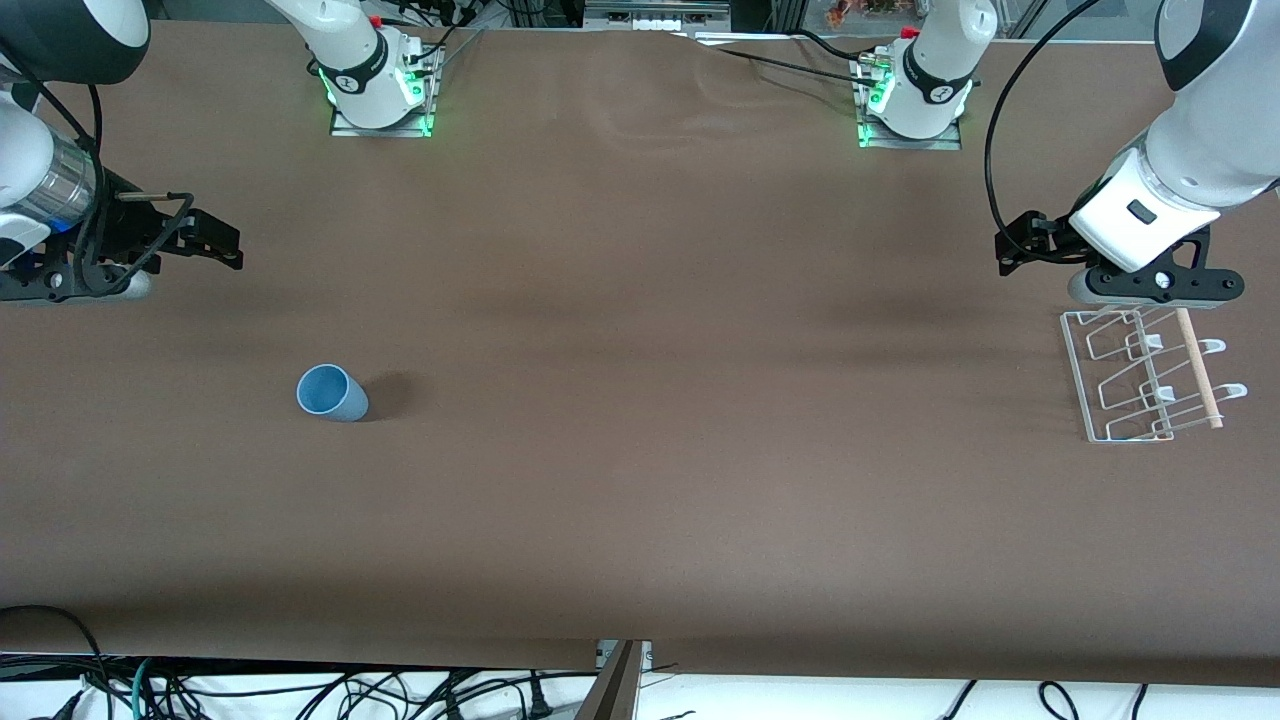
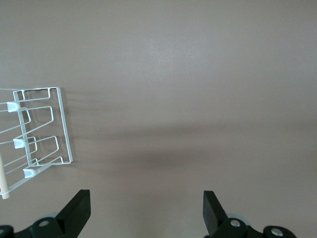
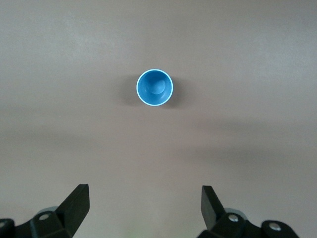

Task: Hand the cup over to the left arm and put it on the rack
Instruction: 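Move the right gripper down toward the blue cup lying on the table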

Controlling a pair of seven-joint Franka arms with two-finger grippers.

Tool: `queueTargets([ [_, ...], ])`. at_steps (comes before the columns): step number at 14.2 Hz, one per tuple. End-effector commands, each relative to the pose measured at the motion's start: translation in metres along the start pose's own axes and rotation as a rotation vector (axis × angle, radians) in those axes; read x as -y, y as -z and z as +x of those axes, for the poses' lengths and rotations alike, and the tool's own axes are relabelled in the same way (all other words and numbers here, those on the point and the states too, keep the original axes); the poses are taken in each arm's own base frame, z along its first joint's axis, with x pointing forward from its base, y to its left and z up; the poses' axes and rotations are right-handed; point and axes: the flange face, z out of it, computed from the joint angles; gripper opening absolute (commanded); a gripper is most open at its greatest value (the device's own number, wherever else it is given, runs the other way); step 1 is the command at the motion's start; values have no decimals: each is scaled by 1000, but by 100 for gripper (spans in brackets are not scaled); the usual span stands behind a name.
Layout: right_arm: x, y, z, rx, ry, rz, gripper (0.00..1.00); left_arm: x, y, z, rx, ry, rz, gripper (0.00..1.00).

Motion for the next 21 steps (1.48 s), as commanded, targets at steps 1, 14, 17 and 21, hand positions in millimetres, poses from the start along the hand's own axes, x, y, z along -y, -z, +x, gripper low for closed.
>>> queueTargets([
  [1, 4, 4, 2, 10, 9, -22, 100, -3, 5, -8, 15, 0, -18, 100],
  [14, -32, -128, 52, 175, 30, -9, 100, -5, 9, -9, 23, 4, -53, 100],
  [17, -51, -187, 67, 118, 85, -46, 100, -7, 10, -9, 18, 8, -55, 100],
  [21, -56, -235, 85, 85, 92, -53, 100, -15, 10, -10, 19, -5, -54, 100],
])
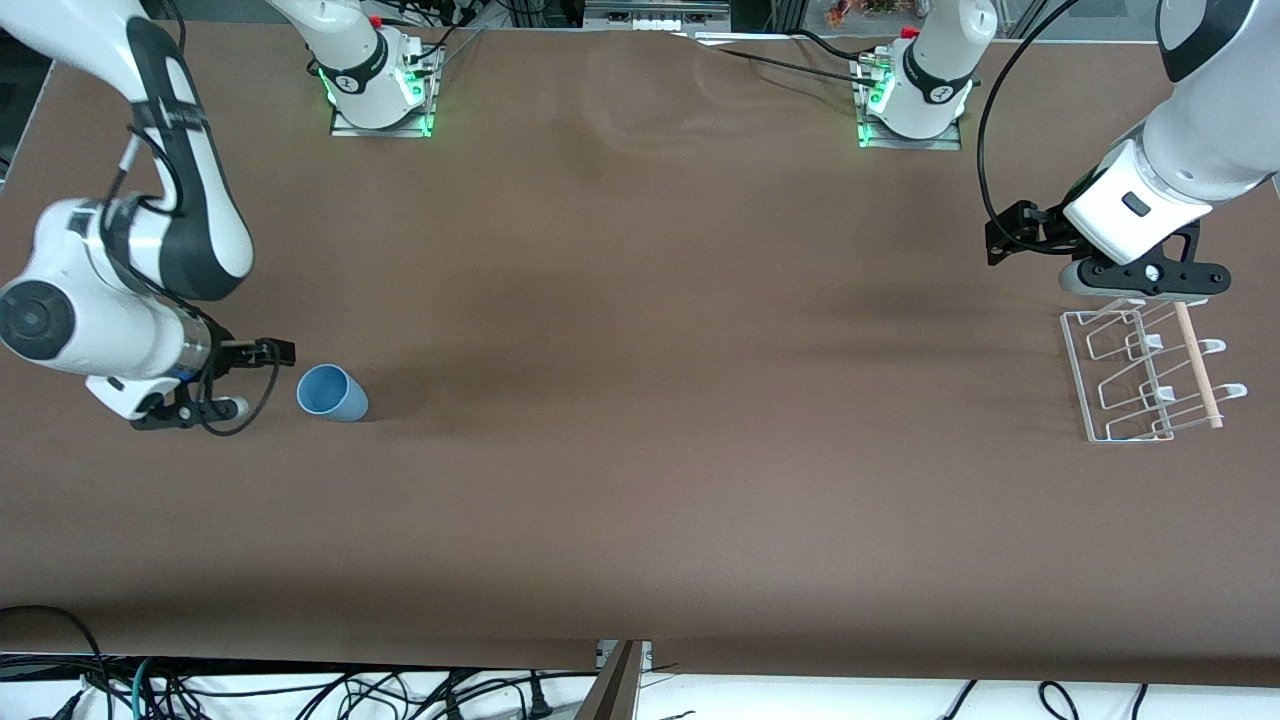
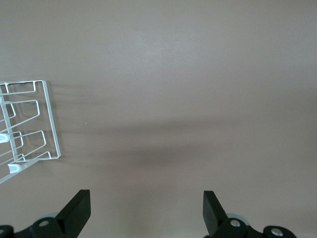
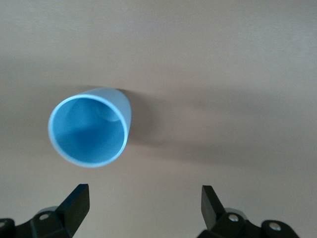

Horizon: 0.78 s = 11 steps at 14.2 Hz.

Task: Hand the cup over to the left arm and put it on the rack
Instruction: 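Move the right gripper down toward the blue cup lying on the table, then close the right gripper around the blue cup's base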

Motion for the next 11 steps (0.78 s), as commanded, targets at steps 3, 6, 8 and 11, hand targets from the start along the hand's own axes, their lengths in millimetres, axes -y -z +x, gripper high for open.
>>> queueTargets([
  [3, -2, -15, 14, -63, 11, -15, 100, -10, 7, -5, -3, -5, -12, 100],
  [6, 2, -35, 21, -62, 16, -15, 99, -10, 7, -5, -2, -3, -12, 100],
  [8, 3, -49, 24, -49, 16, -13, 95, -9, 7, -5, -2, -2, -12, 100],
  [11, 10, -68, 27, -28, 9, -9, 29, -9, 7, -5, -2, -2, -12, 100],
])
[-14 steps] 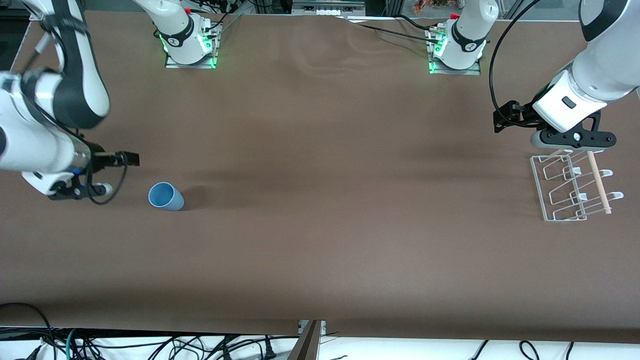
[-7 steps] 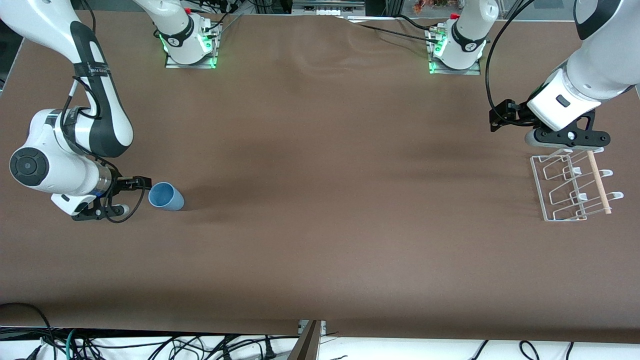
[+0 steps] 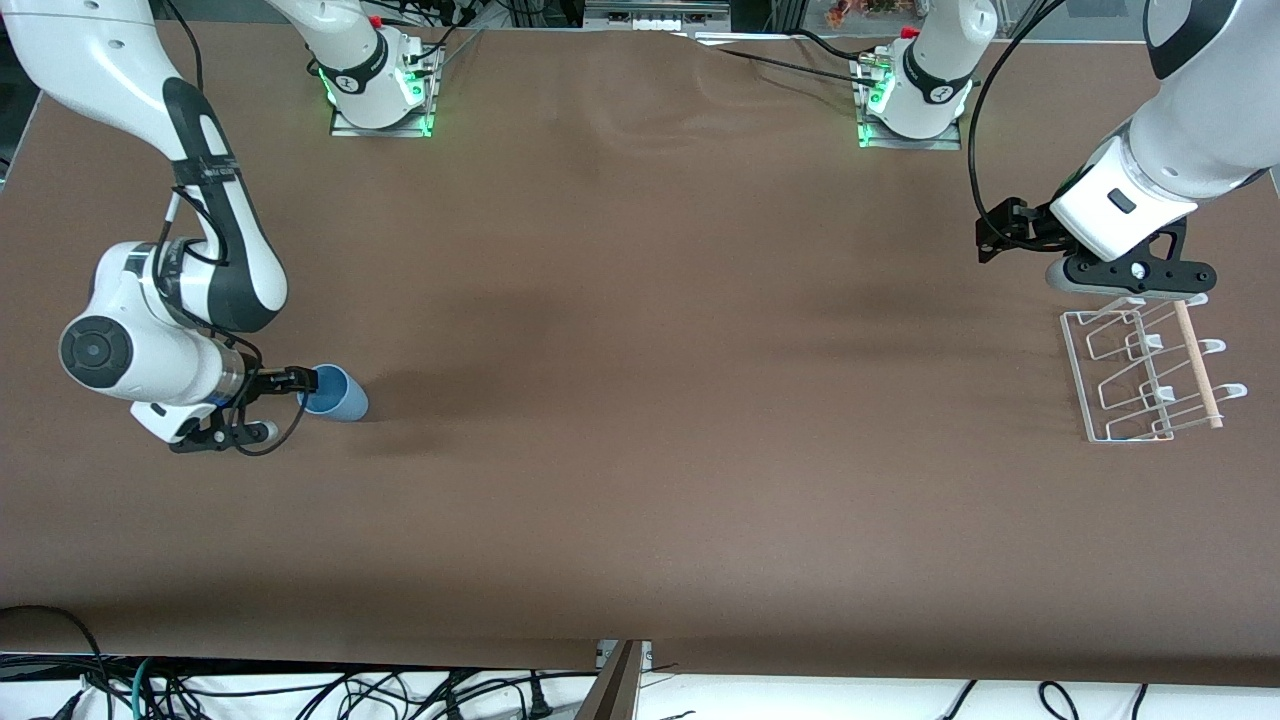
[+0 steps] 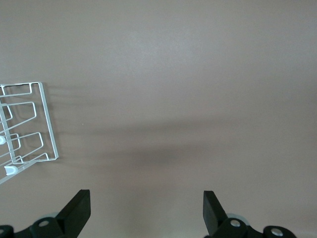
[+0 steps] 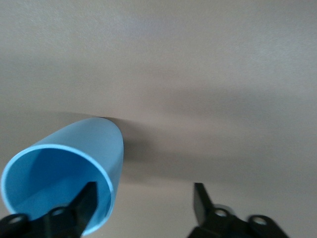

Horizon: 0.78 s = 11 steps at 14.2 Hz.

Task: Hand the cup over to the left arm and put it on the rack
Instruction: 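Close the right gripper around the blue cup's base, then lift the cup with the right gripper while the left gripper approaches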

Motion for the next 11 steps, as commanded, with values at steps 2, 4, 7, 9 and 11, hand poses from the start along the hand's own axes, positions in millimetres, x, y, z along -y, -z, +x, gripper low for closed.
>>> queueTargets([
  [2, 15, -9, 5, -2, -17, -7, 1, -1, 7, -4, -1, 13, -14, 100],
  [4, 21, -8, 6, -3, -89, -3, 0, -1, 7, -4, -2, 13, -13, 100],
  [7, 38, 9, 11, -5, -92, 1, 0, -1, 7, -4, -2, 13, -13, 100],
  [9, 61, 30, 18, -3, -203, 4, 0, -2, 7, -4, -2, 11, -13, 100],
  [11, 92, 57, 21, 48, -274, 33, 0, -1, 7, -4, -2, 14, -13, 100],
])
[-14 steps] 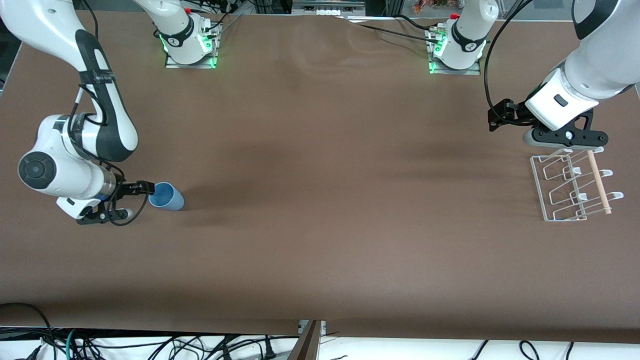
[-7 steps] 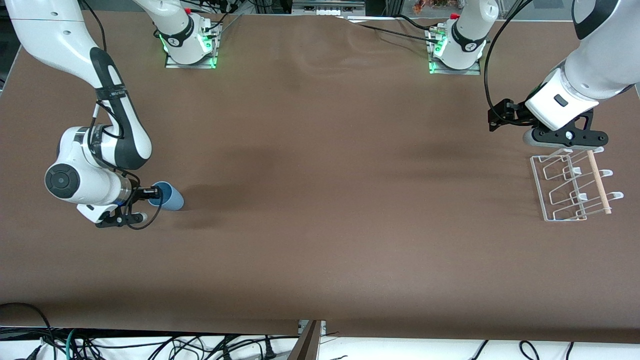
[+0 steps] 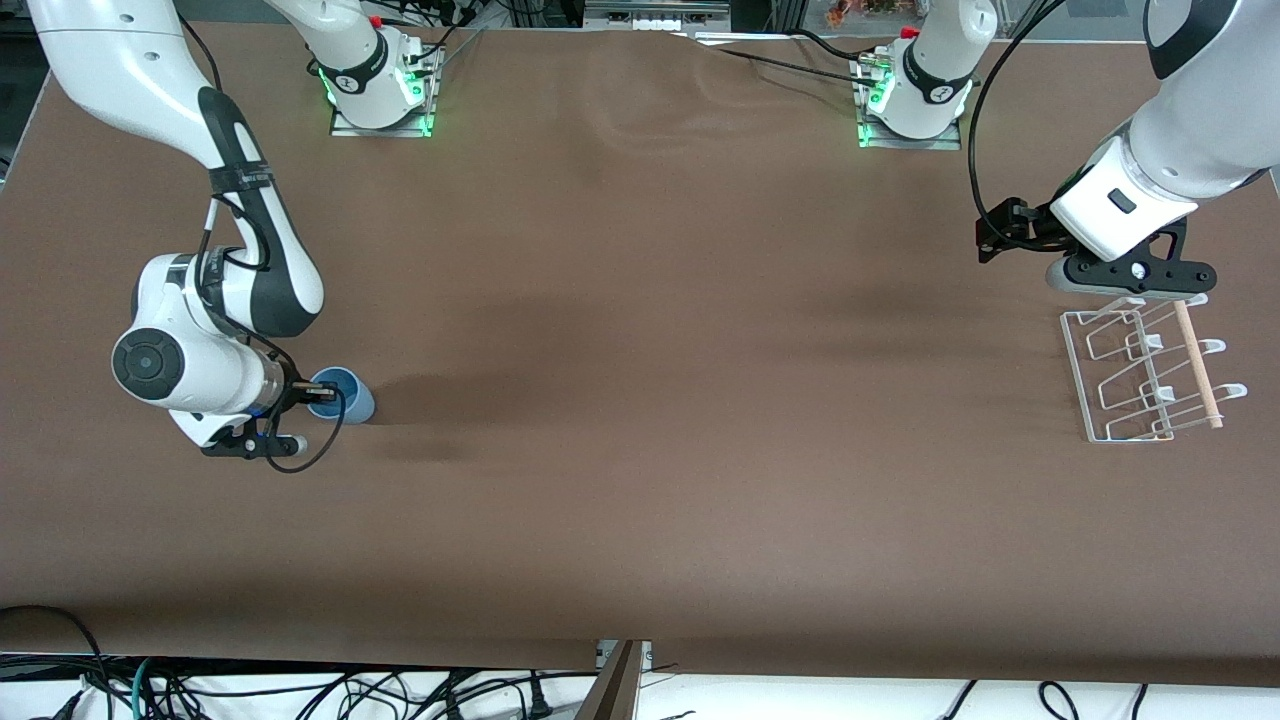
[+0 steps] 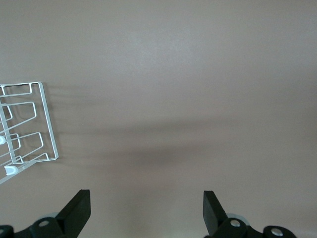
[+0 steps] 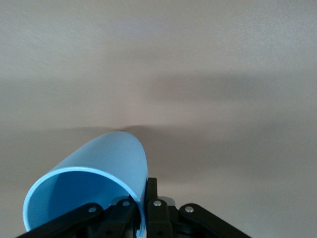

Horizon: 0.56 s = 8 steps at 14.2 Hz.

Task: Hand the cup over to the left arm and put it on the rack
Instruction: 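Lift the cup with the right gripper while the left gripper approaches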

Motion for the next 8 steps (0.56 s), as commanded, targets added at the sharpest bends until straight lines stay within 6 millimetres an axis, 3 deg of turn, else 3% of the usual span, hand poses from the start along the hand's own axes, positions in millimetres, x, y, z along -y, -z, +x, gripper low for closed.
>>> queueTargets([
  [1, 46, 55, -5, 77, -124, 83, 0, -1, 7, -4, -3, 14, -13, 100],
  [5, 148, 113, -25, 161, -380, 312, 0, -3, 5, -4, 5, 7, -19, 100],
  [8, 247, 149, -56, 199, -558, 447, 0, -34, -8, -1, 40, -43, -106, 100],
])
